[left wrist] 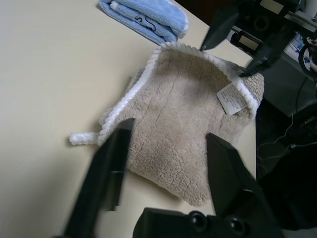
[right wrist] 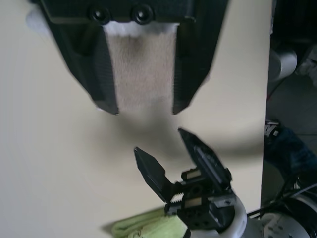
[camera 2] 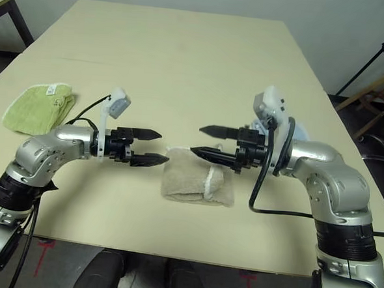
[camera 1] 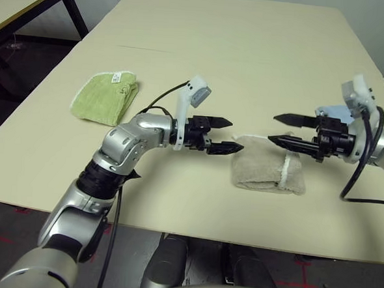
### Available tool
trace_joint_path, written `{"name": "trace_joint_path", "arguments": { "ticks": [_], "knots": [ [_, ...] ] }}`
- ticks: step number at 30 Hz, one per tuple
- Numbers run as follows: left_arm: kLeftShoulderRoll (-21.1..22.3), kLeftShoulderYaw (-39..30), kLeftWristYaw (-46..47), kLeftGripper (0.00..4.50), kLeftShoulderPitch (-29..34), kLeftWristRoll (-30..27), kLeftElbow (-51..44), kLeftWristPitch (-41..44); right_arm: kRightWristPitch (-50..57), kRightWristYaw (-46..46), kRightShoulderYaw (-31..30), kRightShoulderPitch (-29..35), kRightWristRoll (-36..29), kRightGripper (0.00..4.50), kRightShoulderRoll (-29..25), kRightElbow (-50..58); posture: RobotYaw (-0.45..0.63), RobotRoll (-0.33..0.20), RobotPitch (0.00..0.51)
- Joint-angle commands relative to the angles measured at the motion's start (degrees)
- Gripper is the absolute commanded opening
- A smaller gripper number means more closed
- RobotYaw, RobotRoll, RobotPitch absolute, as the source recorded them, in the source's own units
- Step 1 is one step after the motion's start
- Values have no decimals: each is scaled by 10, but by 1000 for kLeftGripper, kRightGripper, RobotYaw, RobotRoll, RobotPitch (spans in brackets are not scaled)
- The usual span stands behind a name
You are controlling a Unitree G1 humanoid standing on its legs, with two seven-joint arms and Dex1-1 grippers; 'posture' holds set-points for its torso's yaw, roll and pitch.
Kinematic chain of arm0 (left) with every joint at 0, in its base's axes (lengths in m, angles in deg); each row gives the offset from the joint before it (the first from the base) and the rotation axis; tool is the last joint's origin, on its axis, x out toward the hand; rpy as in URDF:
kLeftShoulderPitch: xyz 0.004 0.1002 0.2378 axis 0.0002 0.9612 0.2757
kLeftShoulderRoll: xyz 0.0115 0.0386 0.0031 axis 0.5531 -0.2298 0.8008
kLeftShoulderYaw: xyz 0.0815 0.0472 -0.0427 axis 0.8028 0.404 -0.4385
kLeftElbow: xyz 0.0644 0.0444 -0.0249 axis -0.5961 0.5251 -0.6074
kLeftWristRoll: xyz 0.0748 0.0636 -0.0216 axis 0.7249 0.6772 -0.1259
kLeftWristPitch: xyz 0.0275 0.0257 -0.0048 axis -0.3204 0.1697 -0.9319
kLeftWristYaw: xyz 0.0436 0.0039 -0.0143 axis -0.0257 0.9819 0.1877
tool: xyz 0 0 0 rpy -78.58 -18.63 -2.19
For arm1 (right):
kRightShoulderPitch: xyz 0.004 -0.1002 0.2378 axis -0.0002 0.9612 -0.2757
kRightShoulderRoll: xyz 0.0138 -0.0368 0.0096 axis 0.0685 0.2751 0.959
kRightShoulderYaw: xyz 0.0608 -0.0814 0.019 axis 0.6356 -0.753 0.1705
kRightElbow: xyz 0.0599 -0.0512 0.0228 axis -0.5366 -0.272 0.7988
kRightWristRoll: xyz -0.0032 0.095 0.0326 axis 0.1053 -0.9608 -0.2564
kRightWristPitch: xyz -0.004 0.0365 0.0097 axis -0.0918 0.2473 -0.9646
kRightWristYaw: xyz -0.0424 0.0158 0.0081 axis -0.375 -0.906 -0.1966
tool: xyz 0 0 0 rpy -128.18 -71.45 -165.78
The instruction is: Fold the towel and set it aside.
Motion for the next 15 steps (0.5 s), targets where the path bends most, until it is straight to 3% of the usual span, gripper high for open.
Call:
{"name": "trace_joint_path", "arguments": {
  "ticks": [1, 3, 6, 15],
  "knots": [
    [-6, -1, -15, 1859, 5, 8, 5, -6, -17, 11, 4, 9, 5, 881, -7, 1, 142, 0, 116],
    [-5, -2, -22, 1153, 5, 12, 4, -7, -24, 12, 3, 10, 6, 120, -5, -2, 142, 0, 116],
    [-12, -2, -27, 45, 0, 12, 9, -3, -30, 13, -5, 6, 7, 0, 1, -5, 135, 0, 109],
    [-35, 74, -75, 14, 0, 72, 60, -34, -76, 60, -89, 31, 79, 0, -21, -6, 127, 0, 110]
  ]
}}
